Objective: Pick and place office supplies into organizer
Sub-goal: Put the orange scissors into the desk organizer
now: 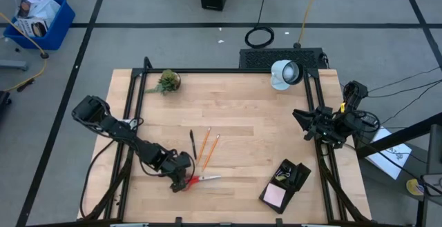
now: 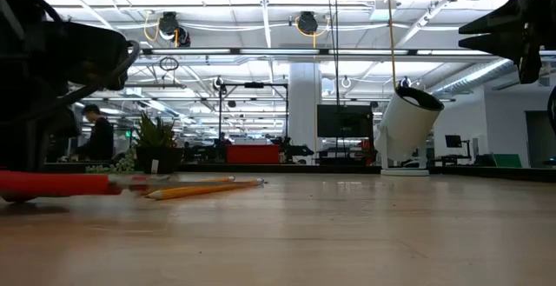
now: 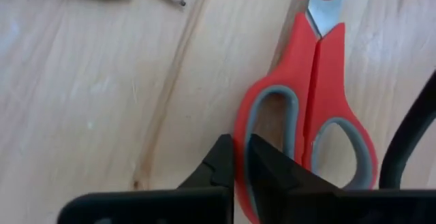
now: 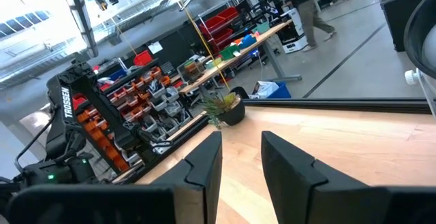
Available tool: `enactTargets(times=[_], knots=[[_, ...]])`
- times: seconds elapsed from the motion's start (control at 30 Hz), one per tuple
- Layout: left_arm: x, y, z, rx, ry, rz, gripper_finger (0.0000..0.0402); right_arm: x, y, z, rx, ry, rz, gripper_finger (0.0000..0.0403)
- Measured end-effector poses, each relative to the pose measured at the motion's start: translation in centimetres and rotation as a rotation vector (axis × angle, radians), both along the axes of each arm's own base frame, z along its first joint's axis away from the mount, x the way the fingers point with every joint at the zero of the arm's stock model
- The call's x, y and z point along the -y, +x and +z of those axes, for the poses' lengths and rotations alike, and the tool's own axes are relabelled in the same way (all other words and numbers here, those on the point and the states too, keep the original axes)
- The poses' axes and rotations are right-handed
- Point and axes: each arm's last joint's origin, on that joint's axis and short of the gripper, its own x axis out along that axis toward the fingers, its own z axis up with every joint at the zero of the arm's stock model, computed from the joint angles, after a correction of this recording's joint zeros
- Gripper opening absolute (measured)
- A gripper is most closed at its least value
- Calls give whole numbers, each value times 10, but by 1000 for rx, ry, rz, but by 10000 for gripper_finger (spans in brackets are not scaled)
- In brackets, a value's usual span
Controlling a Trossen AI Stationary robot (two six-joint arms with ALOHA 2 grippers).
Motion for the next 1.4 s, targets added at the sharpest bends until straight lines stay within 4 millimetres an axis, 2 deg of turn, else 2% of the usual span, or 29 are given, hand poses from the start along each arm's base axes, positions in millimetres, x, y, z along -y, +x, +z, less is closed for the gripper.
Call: enactTargets(times=[0.17,0.3,0.43,0.63,0.83,1.0,1.2,1.3,1.4], knots=[[-2,3,0,-1,-29,41,10,0,0,0,28,46,3,93],[-3,5,1,-1,-62,87,26,0,0,0,88,145,9,93],[-6,13,4,1,-191,158,26,0,0,0,168,277,14,93],[-14,32,13,68,-379,266,10,-2,1,1,186,261,86,93],[-27,50,24,135,-559,408,24,-5,2,4,182,119,237,93],[-45,64,32,152,-717,561,17,-6,2,10,207,23,314,93],[-60,74,42,122,-922,666,11,-14,5,11,135,-269,419,93],[-64,78,47,124,-1001,676,22,-15,5,29,119,-331,402,99],[-65,80,52,108,-1072,690,24,-21,11,39,36,-441,404,116]])
